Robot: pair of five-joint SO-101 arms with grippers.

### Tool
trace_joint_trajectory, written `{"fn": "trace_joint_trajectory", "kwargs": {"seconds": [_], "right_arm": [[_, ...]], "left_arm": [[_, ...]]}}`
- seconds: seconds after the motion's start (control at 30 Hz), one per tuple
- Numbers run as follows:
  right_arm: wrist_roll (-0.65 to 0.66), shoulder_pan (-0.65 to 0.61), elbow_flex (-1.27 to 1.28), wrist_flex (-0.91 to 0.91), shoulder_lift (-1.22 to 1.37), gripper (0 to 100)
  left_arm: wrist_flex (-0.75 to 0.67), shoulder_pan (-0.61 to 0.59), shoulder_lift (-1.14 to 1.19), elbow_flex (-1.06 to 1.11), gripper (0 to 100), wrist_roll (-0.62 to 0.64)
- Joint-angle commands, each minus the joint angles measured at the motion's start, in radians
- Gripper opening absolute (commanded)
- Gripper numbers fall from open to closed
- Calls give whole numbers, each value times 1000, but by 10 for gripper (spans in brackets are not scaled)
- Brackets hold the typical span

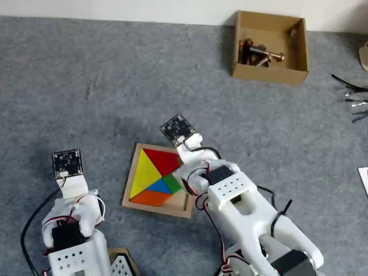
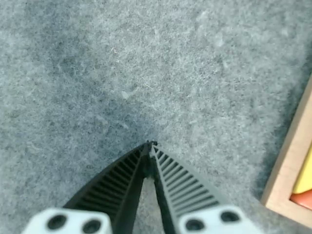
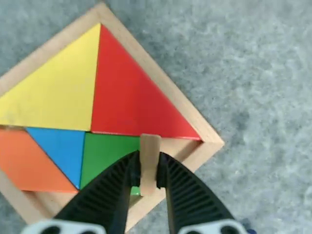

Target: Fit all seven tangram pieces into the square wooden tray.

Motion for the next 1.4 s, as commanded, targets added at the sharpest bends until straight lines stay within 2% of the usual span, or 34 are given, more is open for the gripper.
{"fn": "trace_joint_trajectory", "kwargs": {"seconds": [0.0, 0.7, 0.93, 1.37], "right_arm": [[-6, 15, -1, -25, 19, 6], [-2, 15, -10, -22, 50, 11], [-6, 16, -10, -24, 56, 134], [-6, 19, -10, -21, 47, 134]], "left_arm": [[3, -13, -5, 19, 5, 11], [3, -13, -5, 19, 5, 11], [3, -13, -5, 19, 5, 11], [3, -13, -5, 19, 5, 11]]}}
